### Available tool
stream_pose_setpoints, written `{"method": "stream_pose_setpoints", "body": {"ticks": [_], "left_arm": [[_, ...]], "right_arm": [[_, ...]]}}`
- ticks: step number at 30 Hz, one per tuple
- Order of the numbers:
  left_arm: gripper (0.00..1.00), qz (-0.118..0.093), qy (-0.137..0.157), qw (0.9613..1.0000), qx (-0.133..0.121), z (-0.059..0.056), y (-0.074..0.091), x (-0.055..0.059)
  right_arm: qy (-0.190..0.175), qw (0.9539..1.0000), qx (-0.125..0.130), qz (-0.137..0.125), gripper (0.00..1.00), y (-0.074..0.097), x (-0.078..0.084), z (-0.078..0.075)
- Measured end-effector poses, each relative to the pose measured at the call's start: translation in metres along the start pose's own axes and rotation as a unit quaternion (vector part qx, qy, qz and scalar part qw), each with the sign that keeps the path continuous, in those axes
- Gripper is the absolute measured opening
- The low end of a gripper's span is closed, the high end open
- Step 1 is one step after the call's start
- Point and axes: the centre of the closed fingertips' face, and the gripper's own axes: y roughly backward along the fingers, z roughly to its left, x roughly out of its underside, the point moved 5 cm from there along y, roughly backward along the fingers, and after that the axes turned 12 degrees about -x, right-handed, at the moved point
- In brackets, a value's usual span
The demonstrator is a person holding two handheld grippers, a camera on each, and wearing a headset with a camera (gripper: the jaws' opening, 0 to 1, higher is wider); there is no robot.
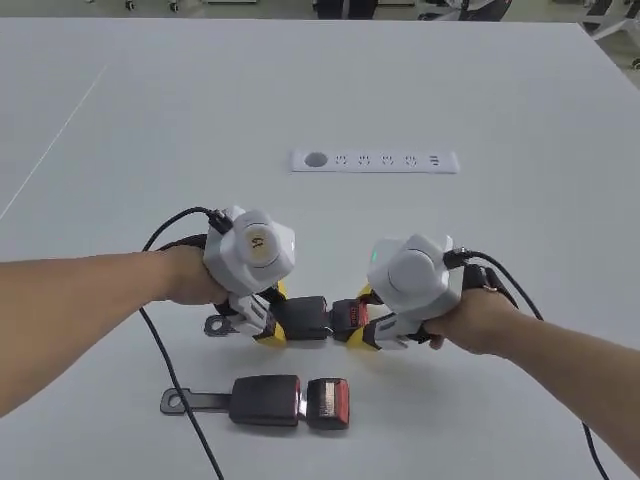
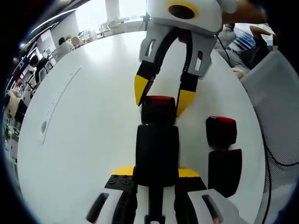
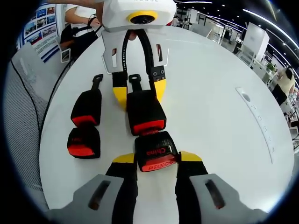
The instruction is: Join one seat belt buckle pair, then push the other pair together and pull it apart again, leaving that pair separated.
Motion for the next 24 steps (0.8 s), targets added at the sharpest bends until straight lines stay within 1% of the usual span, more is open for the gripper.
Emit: {"method": "stream_pose_setpoints", "body": {"ticks": [1, 2, 6, 10, 13, 16, 19, 20, 21, 22, 24], "left_arm": [[0.29, -0.001, 0.001, 1.0000, 0.000, -0.0001, 0.0001, -0.0001], [0.29, -0.002, -0.001, 1.0000, 0.000, 0.0037, -0.0032, 0.0041], [0.29, -0.001, -0.004, 1.0000, 0.001, 0.0030, -0.0029, 0.0036], [0.30, -0.003, -0.001, 1.0000, 0.001, 0.0057, -0.0057, 0.0073], [0.30, 0.000, -0.003, 1.0000, 0.001, 0.0053, -0.0048, 0.0056], [0.30, 0.002, 0.000, 1.0000, 0.001, 0.0022, -0.0022, 0.0030], [0.30, 0.002, 0.001, 1.0000, 0.001, 0.0032, -0.0036, 0.0050], [0.31, 0.002, -0.001, 1.0000, 0.000, 0.0013, -0.0015, 0.0021], [0.31, 0.003, -0.001, 1.0000, 0.000, 0.0008, -0.0010, 0.0015], [0.31, 0.004, -0.003, 1.0000, 0.000, 0.0030, -0.0035, 0.0046], [0.31, 0.005, -0.002, 1.0000, -0.001, 0.0004, -0.0012, 0.0020]], "right_arm": [[0.000, 1.0000, 0.000, 0.000, 0.28, 0.0000, 0.0000, -0.0002], [-0.001, 1.0000, -0.002, 0.000, 0.28, -0.0003, 0.0001, -0.0006], [0.006, 1.0000, -0.004, 0.004, 0.28, -0.0003, -0.0001, -0.0004], [0.008, 1.0000, -0.004, 0.004, 0.28, -0.0024, 0.0005, -0.0002], [0.008, 1.0000, -0.004, 0.004, 0.29, -0.0021, 0.0008, -0.0002], [0.011, 0.9999, -0.003, 0.006, 0.29, -0.0016, 0.0014, 0.0001], [0.017, 0.9998, -0.004, 0.009, 0.29, 0.0002, 0.0017, 0.0012], [0.018, 0.9998, -0.005, 0.009, 0.29, 0.0007, 0.0022, 0.0009], [0.020, 0.9997, -0.005, 0.009, 0.29, 0.0009, 0.0023, 0.0007], [0.025, 0.9996, -0.006, 0.011, 0.29, 0.0013, 0.0027, 0.0010], [0.033, 0.9993, -0.009, 0.013, 0.29, 0.0020, 0.0033, 0.0012]]}}
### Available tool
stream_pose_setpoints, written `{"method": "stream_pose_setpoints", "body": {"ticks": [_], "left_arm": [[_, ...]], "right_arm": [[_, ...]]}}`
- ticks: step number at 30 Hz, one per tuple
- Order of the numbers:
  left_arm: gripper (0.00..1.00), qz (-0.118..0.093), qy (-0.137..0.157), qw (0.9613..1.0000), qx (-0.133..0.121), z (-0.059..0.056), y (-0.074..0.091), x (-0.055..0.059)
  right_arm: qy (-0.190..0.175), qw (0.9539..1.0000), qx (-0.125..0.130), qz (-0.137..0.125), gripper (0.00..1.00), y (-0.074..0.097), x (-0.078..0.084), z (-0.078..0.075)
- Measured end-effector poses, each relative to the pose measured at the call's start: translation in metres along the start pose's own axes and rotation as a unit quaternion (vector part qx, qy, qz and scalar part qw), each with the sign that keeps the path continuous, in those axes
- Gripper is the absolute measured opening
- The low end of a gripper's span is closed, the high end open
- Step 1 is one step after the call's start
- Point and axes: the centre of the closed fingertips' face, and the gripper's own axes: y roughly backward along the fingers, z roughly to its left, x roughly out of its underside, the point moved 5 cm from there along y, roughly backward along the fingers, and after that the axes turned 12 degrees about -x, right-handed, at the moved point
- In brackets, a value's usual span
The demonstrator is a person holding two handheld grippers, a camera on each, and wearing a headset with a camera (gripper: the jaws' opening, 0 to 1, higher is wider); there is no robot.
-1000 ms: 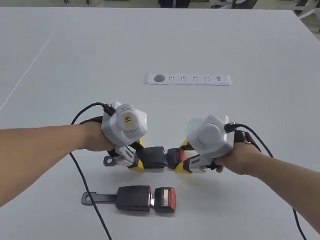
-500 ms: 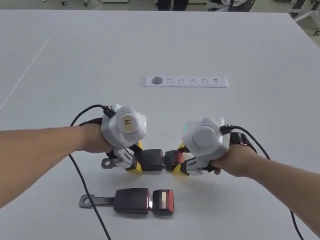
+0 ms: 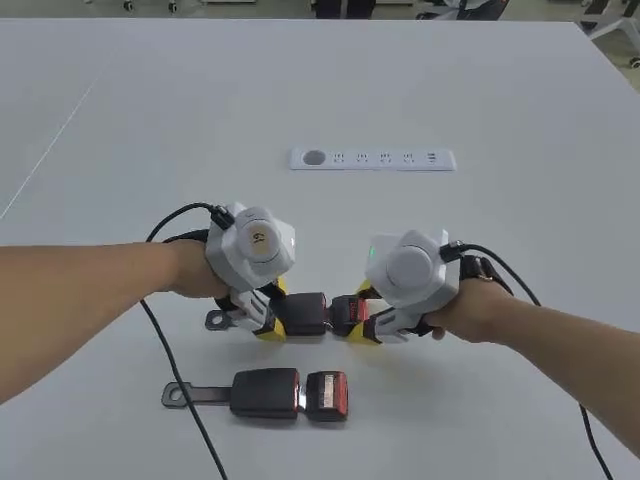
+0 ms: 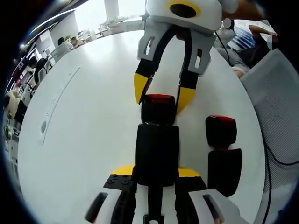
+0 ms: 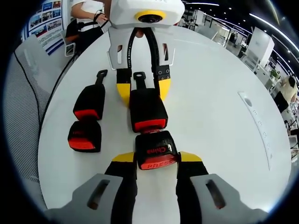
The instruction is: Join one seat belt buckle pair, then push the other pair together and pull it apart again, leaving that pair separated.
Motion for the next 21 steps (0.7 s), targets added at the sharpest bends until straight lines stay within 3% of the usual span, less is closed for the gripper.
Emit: {"method": "stream_pose_setpoints", "body": {"ticks": [7, 8, 14, 21], "left_arm": [[0.31, -0.006, 0.001, 1.0000, -0.001, 0.002, -0.002, 0.003], [0.31, -0.006, 0.000, 1.0000, -0.001, 0.001, -0.001, 0.002], [0.32, -0.003, -0.001, 1.0000, -0.001, -0.002, 0.002, -0.002], [0.32, 0.001, -0.005, 1.0000, 0.001, 0.003, -0.003, 0.003]], "right_arm": [[0.014, 0.9998, -0.004, 0.009, 0.29, 0.010, 0.014, -0.002], [0.035, 0.9993, -0.013, 0.001, 0.29, 0.010, 0.014, -0.001], [0.034, 0.9993, -0.012, 0.000, 0.29, 0.010, 0.015, -0.005], [0.036, 0.9992, -0.016, 0.001, 0.29, 0.011, 0.016, -0.005]]}}
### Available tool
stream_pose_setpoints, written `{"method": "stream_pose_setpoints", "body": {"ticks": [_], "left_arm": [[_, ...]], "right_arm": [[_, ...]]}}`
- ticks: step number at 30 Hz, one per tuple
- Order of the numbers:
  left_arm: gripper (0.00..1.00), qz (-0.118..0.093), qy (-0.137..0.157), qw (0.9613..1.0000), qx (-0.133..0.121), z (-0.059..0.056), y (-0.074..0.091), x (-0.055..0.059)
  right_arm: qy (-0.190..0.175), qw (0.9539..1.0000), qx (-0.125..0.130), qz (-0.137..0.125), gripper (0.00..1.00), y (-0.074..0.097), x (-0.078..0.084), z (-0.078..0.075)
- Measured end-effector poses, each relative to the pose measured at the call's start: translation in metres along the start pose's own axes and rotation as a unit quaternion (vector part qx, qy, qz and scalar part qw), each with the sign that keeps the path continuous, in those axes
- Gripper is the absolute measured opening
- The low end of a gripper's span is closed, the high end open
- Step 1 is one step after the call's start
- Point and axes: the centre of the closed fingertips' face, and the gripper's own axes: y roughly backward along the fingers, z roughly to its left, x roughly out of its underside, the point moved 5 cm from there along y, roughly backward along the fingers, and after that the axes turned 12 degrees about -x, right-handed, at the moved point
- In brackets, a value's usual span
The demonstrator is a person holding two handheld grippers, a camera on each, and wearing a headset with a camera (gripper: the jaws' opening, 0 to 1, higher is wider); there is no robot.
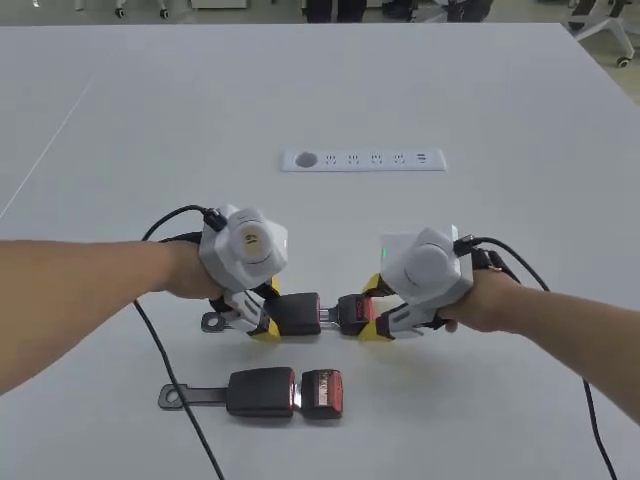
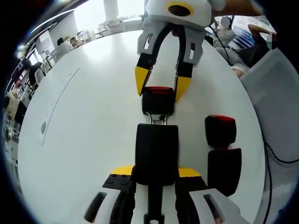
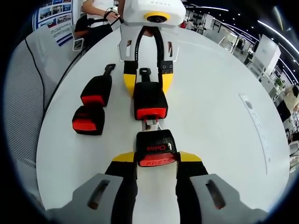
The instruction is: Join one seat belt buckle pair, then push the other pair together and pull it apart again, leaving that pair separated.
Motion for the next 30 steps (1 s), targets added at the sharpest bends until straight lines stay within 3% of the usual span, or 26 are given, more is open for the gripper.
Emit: {"method": "stream_pose_setpoints", "body": {"ticks": [20, 28, 30], "left_arm": [[0.33, 0.006, -0.006, 1.0000, 0.002, -0.003, 0.004, -0.005], [0.33, 0.011, -0.010, 0.9999, 0.003, 0.004, -0.003, 0.002], [0.33, 0.012, -0.010, 0.9999, 0.004, 0.001, -0.001, -0.001]], "right_arm": [[-0.002, 0.9998, -0.005, 0.021, 0.29, 0.019, 0.026, -0.002], [-0.006, 0.9996, -0.003, 0.029, 0.29, 0.026, 0.037, -0.003], [-0.007, 0.9995, -0.003, 0.030, 0.29, 0.029, 0.039, -0.001]]}}
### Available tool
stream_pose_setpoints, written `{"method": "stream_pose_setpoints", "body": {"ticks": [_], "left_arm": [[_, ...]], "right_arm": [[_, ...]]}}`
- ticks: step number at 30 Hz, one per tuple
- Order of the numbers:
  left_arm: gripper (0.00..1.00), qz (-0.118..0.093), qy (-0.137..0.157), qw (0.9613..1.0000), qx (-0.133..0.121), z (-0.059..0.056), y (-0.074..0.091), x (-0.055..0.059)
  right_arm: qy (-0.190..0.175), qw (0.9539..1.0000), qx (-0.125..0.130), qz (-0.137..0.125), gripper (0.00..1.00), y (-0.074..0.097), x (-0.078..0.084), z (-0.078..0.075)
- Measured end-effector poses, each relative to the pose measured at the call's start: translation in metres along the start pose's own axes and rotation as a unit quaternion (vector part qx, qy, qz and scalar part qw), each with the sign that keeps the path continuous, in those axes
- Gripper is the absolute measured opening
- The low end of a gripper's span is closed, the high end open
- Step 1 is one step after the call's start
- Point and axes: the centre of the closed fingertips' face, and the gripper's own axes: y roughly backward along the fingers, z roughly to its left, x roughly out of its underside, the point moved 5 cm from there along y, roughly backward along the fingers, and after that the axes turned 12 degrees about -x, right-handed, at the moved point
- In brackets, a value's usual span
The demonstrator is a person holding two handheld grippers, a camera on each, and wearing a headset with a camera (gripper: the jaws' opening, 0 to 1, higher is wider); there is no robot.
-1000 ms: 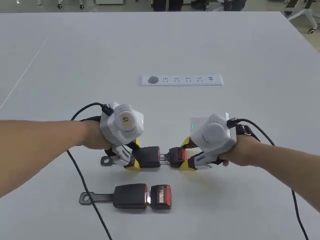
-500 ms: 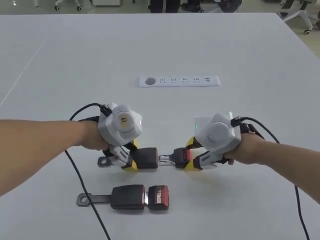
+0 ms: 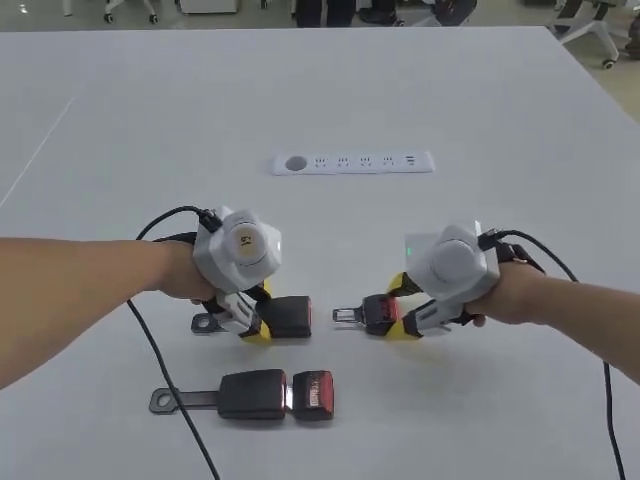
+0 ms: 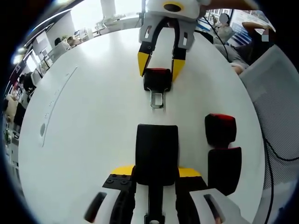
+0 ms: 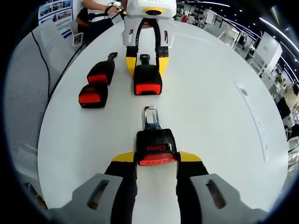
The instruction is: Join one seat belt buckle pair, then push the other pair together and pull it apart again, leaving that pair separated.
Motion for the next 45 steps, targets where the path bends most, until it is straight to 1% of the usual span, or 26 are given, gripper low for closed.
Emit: {"method": "stream_pose_setpoints", "body": {"ticks": [2, 3, 6, 11, 17, 22, 24, 27, 30, 33, 34, 37, 39, 41, 45], "left_arm": [[0.33, 0.001, -0.001, 1.0000, 0.000, 0.000, 0.000, 0.000], [0.33, 0.001, -0.001, 1.0000, 0.001, -0.001, 0.001, -0.001], [0.33, 0.001, -0.002, 1.0000, 0.001, 0.001, -0.001, 0.001], [0.33, 0.002, -0.002, 1.0000, 0.001, -0.001, 0.001, -0.001], [0.33, 0.004, -0.003, 1.0000, 0.002, 0.002, -0.002, 0.002], [0.33, 0.005, -0.004, 1.0000, 0.002, -0.002, 0.003, -0.002], [0.33, 0.005, -0.004, 1.0000, 0.002, -0.003, 0.003, -0.003], [0.33, 0.004, -0.004, 1.0000, 0.002, 0.000, 0.001, 0.000], [0.33, 0.005, -0.002, 1.0000, 0.001, -0.001, 0.001, 0.000], [0.33, 0.007, -0.002, 1.0000, 0.000, 0.001, -0.001, 0.002], [0.33, 0.008, -0.002, 1.0000, 0.000, 0.001, -0.001, 0.001], [0.33, 0.012, 0.000, 0.9999, -0.002, -0.005, 0.004, -0.005], [0.34, 0.012, 0.002, 0.9999, -0.007, 0.000, 0.000, 0.000], [0.36, 0.012, 0.011, 0.9998, -0.012, 0.001, 0.001, 0.001], [0.37, 0.013, 0.016, 0.9997, -0.013, -0.005, 0.006, -0.003]], "right_arm": [[-0.001, 1.0000, -0.001, 0.001, 0.30, 0.002, 0.002, 0.001], [-0.002, 1.0000, -0.001, 0.002, 0.30, 0.003, 0.004, 0.000], [-0.002, 1.0000, -0.001, 0.004, 0.30, 0.005, 0.008, 0.000], [-0.007, 1.0000, -0.001, 0.005, 0.30, 0.008, 0.014, 0.000], [-0.008, 0.9999, -0.001, 0.008, 0.30, 0.009, 0.020, -0.001], [-0.010, 0.9999, -0.001, 0.010, 0.30, 0.011, 0.027, -0.002], [-0.012, 0.9999, -0.001, 0.009, 0.31, 0.011, 0.027, 0.000], [-0.012, 0.9999, -0.001, 0.009, 0.31, 0.012, 0.027, -0.001], [-0.005, 0.9999, -0.001, 0.014, 0.31, 0.011, 0.026, 0.001], [-0.012, 0.9998, 0.000, 0.013, 0.32, 0.012, 0.027, -0.001], [-0.014, 0.9998, 0.000, 0.012, 0.32, 0.012, 0.026, -0.001], [-0.015, 0.9998, 0.001, 0.016, 0.35, 0.011, 0.026, 0.002], [-0.015, 0.9998, 0.001, 0.014, 0.37, 0.012, 0.025, 0.003], [-0.012, 0.9998, 0.003, 0.016, 0.38, 0.013, 0.026, 0.002], [-0.013, 0.9998, 0.005, 0.017, 0.45, 0.016, 0.029, 0.002]]}}
